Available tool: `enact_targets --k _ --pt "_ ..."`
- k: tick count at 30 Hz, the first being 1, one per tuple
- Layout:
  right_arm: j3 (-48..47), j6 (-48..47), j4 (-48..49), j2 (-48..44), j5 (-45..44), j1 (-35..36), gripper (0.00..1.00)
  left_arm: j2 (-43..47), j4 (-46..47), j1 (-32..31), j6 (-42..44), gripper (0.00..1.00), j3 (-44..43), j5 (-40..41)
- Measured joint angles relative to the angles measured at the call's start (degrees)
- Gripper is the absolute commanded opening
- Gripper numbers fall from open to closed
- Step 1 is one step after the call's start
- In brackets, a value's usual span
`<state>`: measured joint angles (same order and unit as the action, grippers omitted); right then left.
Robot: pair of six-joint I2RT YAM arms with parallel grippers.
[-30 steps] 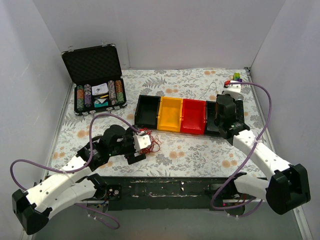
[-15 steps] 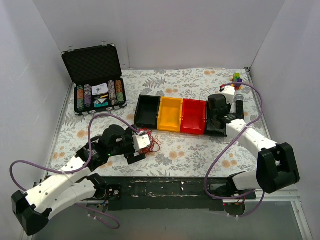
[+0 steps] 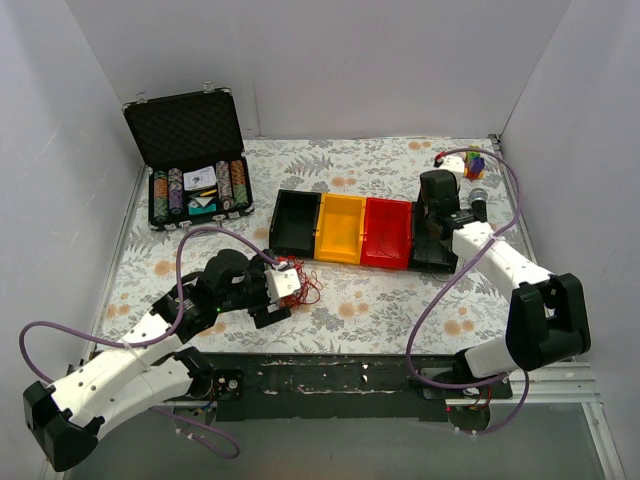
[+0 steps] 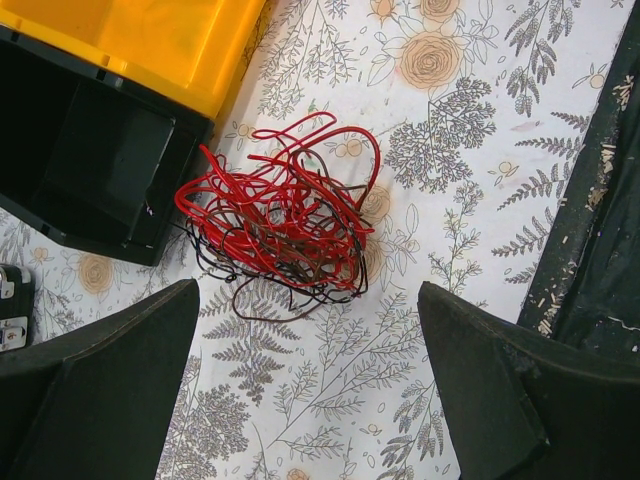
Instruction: Untangle the cables
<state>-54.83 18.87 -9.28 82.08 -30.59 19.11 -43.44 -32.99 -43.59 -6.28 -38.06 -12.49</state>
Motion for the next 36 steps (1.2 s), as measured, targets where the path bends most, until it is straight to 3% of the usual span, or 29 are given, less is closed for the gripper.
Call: enact_targets --k 5,13,21,36 --pt "-5.18 0.35 -1.66 -0.79 1.18 0.0 0.46 0.0 0.02 0.0 0.02 0.92 0.0 0.0" --pt "-6.43 0.0 -1.27 -6.67 7.74 0.39 0.55 0.0 0.04 0.04 0.07 0.92 0.0 -0.02" --pt "-6.56 -0.44 -0.81 0.59 8.7 9.57 0.56 0.0 0.04 0.24 0.07 0.92 0.0 0.0" --pt "-5.38 3.89 4.02 14.36 6.67 10.47 0.44 0.15 0.04 0.7 0.09 0.92 0.0 0.04"
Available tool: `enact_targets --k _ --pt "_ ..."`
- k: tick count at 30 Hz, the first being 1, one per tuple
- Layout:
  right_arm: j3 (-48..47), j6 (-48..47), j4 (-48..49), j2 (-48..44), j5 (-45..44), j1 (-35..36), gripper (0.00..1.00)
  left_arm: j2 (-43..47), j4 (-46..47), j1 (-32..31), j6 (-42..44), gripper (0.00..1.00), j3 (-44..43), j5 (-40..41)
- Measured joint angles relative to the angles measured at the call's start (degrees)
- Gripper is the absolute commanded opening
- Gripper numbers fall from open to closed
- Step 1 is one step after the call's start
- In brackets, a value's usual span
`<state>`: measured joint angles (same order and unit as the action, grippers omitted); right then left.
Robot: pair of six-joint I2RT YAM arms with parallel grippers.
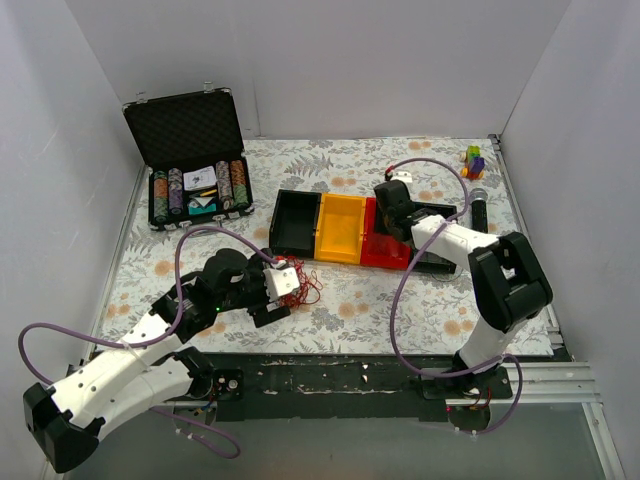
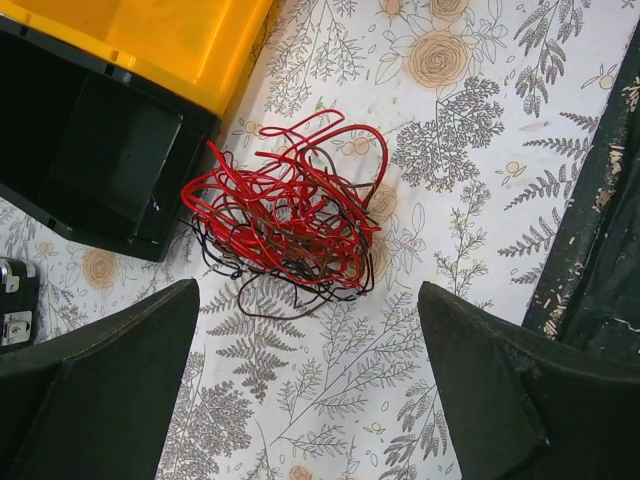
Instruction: Untangle the cables
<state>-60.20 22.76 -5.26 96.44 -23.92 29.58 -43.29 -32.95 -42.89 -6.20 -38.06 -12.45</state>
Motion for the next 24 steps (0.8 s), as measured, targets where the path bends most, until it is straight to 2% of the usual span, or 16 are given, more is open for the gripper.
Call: enact_targets --k 3,7,8,12,20,24 --pt "0.0 0.81 0.42 2.38 -0.35 0.42 0.32 0.09 0.0 0.02 0.02 0.92 0.0 0.04" --pt "0.0 1.33 1.14 3.72 -0.81 0.74 0.05 0.46 0.0 0.04 0.02 0.92 0.11 0.39" --pt "0.0 1.31 1.62 3.65 -1.01 0.83 0.01 0.57 0.0 0.04 0.02 0.92 0.15 0.44" --pt "0.13 1.03 2.67 0.81 -1.95 0.92 0.01 0.72 0.0 0.04 0.02 0.92 0.17 0.48" --pt "3.08 -1.38 3.87 -21.07 -8.17 0.76 0.01 0.7 0.2 0.04 0.02 0.92 0.17 0.39" --pt "6.84 -1.46 3.65 -25.9 -10.88 -0.48 0.01 0.63 0.42 0.04 0.02 0.92 0.17 0.31"
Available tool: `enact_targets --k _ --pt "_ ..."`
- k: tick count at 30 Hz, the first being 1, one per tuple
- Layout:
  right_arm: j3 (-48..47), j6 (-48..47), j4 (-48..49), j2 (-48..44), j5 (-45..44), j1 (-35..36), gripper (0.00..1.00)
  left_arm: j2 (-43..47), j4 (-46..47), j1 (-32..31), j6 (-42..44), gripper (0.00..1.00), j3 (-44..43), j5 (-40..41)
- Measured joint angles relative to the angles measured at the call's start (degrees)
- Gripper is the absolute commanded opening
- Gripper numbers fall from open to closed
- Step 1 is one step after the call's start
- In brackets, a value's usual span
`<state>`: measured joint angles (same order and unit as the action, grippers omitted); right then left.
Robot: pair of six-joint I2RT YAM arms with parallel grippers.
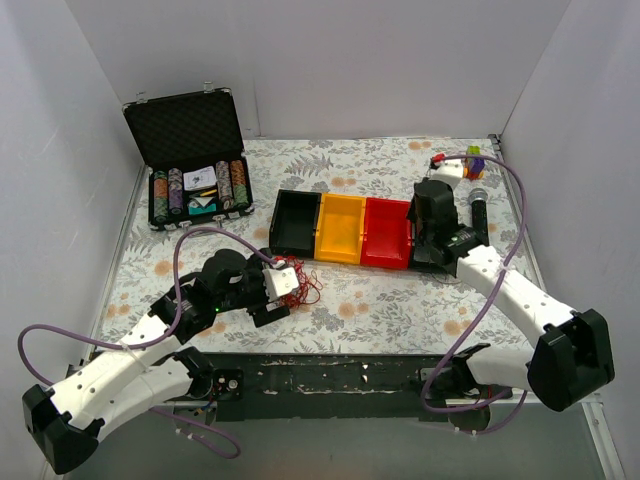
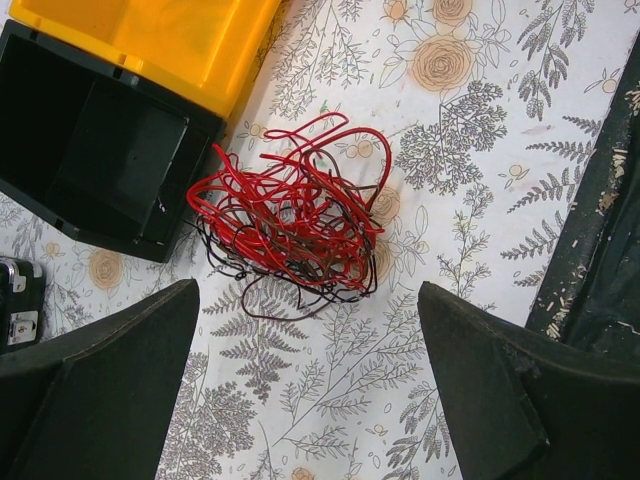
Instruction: Untangle the cables
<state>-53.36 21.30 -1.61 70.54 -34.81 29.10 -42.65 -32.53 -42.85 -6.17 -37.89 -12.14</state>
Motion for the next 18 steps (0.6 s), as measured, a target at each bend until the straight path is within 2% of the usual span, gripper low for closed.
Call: enact_targets --k 7,11,18 --pt "7.63 2.27 -5.25 0.04 -0.5 -4.63 0.01 0.0 -0.04 0.04 -0.02 0.92 0.0 -0.37" --pt "7.74 3.04 -6.01 1.75 0.98 -8.0 0.01 -0.02 -0.04 0.04 -0.02 0.92 0.0 -0.46" --pt "4.87 2.73 -7.28 9.68 3.08 -9.4 0.01 0.0 -0.02 0.04 -0.04 0.92 0.0 -0.57"
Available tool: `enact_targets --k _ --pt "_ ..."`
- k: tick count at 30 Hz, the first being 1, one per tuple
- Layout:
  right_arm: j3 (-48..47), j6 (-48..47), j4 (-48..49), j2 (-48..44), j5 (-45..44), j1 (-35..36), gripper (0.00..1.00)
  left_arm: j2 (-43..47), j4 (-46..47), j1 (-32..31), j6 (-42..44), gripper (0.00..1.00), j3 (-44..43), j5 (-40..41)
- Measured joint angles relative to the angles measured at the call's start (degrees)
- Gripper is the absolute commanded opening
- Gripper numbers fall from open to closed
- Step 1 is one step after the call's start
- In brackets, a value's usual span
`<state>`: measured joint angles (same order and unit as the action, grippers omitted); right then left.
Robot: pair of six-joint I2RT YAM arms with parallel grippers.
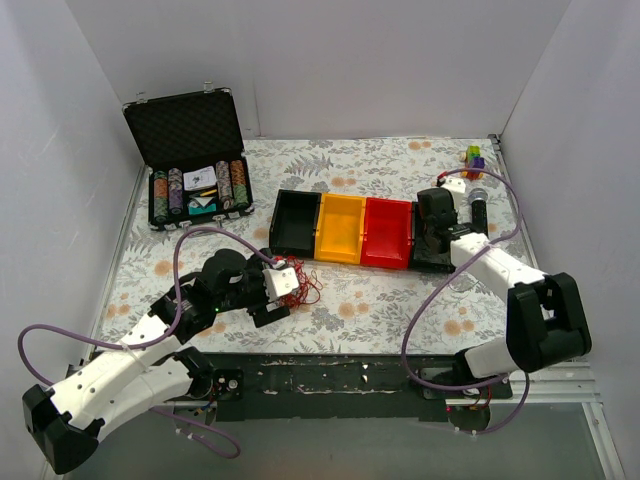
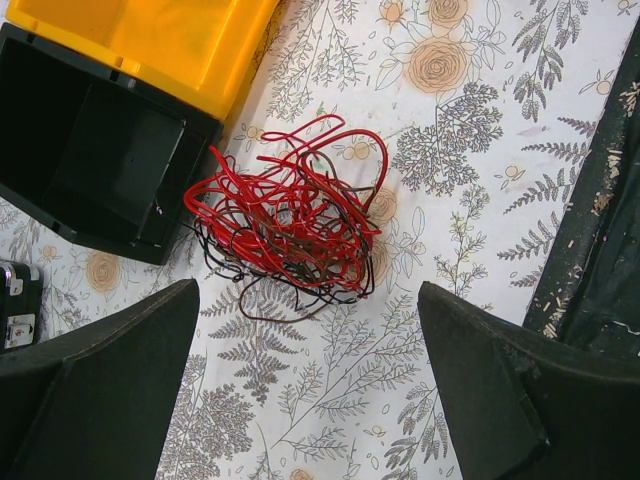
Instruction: Untangle the cables
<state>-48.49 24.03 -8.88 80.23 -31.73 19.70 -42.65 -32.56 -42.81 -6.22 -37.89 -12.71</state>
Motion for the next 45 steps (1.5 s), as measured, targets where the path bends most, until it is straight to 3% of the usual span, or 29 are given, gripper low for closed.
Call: enact_targets --k 10,12,17,23,31,36,45 --pt "-1.79 -0.2 1.36 8.79 3.56 -2.08 0.01 0.0 0.0 0.26 0.0 0.92 0.0 0.02" --pt "-2.51 -0.2 1.36 10.01 4.83 -2.1 0.1 0.0 -0.02 0.26 0.0 0.92 0.0 0.02" --pt "-3.82 -0.22 1.25 10.47 6.69 -2.12 0.42 0.0 0.0 0.26 0.0 0.92 0.0 0.0" --pt "-5.55 -0.37 -0.94 5.84 7.96 -2.43 0.56 -0.02 0.0 0.31 0.0 0.92 0.0 -0.26" --pt "-8.76 -0.17 -3.02 -6.67 8.52 -2.38 0.59 0.09 -0.11 0.33 -0.17 0.92 0.0 -1.14" --pt "-8.46 1.9 -9.16 -13.42 6.62 -2.38 0.6 0.48 -0.5 0.33 -0.22 0.92 -0.02 -1.75" --pt "4.63 14.36 -26.45 -24.81 3.89 -2.38 0.62 0.55 -0.48 0.33 -0.22 0.92 -0.07 -2.29"
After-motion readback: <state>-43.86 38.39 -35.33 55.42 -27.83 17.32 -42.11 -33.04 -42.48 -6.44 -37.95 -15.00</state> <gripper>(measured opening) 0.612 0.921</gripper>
